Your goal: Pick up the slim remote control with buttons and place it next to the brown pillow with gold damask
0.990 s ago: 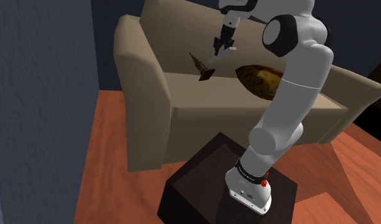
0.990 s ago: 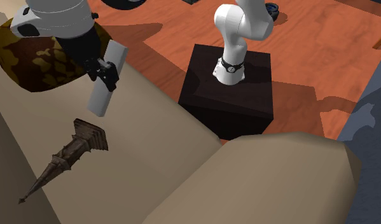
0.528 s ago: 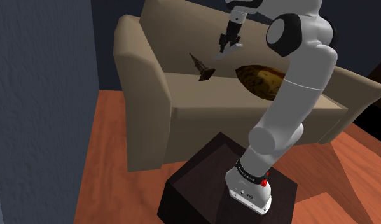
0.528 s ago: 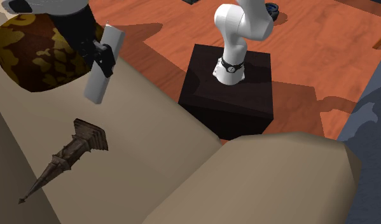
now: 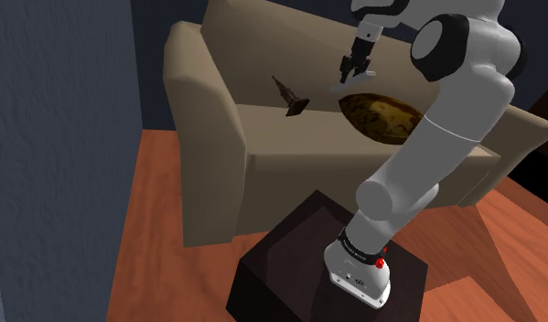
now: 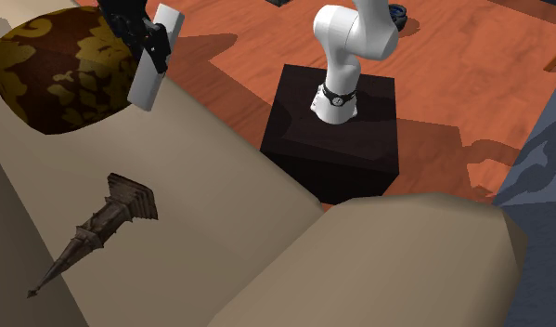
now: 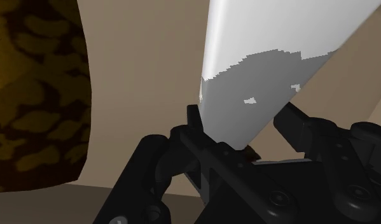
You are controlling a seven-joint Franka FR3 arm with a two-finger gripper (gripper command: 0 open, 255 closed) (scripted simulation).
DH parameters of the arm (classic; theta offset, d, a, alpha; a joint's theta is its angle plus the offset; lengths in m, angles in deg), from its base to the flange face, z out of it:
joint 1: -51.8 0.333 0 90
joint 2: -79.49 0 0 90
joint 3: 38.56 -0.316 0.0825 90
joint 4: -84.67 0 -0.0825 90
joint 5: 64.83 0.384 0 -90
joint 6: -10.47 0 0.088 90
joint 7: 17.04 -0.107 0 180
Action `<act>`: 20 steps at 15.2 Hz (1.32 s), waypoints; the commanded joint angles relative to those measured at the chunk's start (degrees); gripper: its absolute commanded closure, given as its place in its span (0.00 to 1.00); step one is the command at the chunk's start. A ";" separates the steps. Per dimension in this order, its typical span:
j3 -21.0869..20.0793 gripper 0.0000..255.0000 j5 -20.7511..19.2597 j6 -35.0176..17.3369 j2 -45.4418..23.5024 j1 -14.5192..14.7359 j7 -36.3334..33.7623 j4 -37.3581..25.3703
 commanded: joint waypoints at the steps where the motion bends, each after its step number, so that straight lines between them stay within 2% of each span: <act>1: 1.07 1.00 -0.67 -0.66 1.65 -1.05 2.08 2.04; 4: 2.73 1.00 -1.68 -1.00 3.89 -2.55 5.09 4.23; 20: 2.95 1.00 -2.13 -13.39 4.39 -2.73 4.53 17.08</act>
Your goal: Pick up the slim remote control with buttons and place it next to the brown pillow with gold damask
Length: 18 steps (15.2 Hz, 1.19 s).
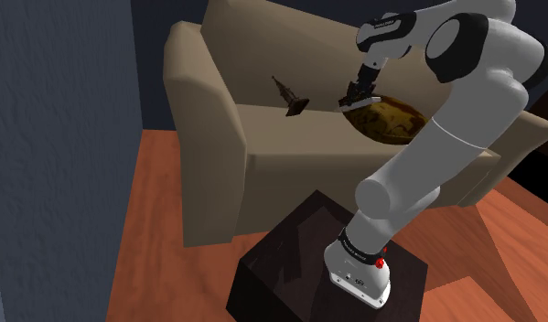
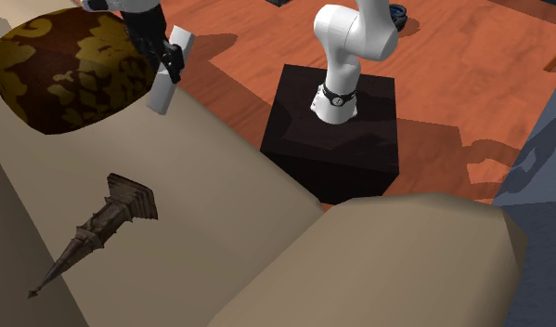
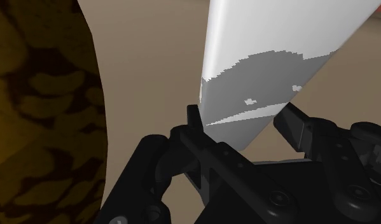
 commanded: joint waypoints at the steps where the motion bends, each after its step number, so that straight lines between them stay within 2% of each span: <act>1: 0.13 1.00 0.16 -1.45 -0.38 -0.06 0.14 1.05; 18: 0.83 1.00 1.78 -14.40 -4.05 -0.34 1.16 10.73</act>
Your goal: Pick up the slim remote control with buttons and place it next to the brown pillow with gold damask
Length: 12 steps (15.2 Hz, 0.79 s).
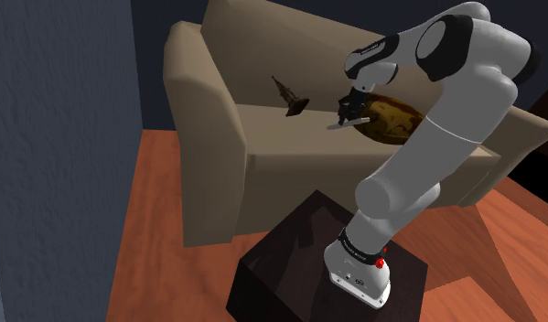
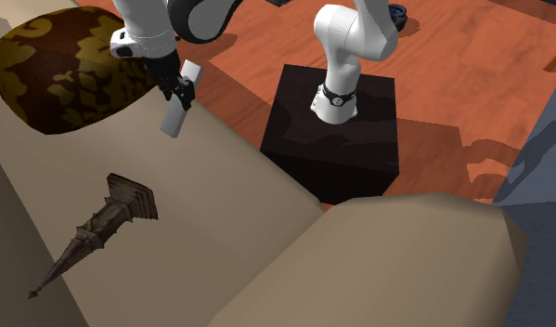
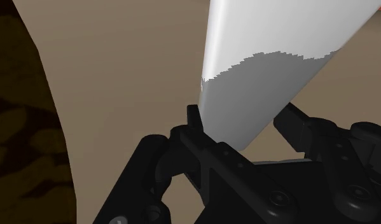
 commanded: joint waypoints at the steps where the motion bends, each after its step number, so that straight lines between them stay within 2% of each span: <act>1: 0.05 1.00 0.39 -1.55 -0.73 0.00 0.19 0.86; 8: 0.22 1.00 2.03 -6.99 -3.58 -0.15 1.29 3.80; 12: 0.24 1.00 2.03 -6.99 -3.58 -0.13 1.29 3.80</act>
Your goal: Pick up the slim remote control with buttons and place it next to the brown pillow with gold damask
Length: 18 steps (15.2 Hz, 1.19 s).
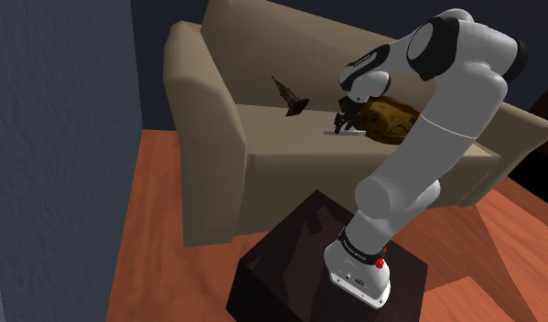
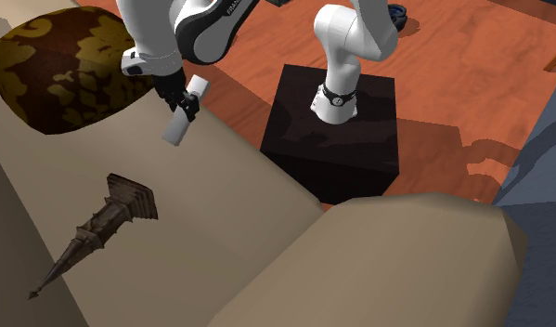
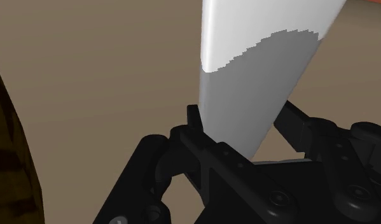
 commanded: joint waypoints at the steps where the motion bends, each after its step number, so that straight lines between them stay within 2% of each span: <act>1: -0.09 1.00 0.04 -0.17 -0.10 0.09 -0.02 0.13; 4: -0.08 1.00 0.04 -0.17 -0.10 0.11 -0.02 0.13; 5: -0.07 0.00 0.02 -0.17 -0.06 0.10 -0.01 0.17; 10: -0.08 0.00 0.04 -0.17 -0.10 0.11 -0.02 0.13; 14: -0.38 0.00 -2.24 6.93 3.91 0.43 -1.69 -3.43; 18: -0.39 0.00 -2.24 6.93 3.91 0.42 -1.69 -3.43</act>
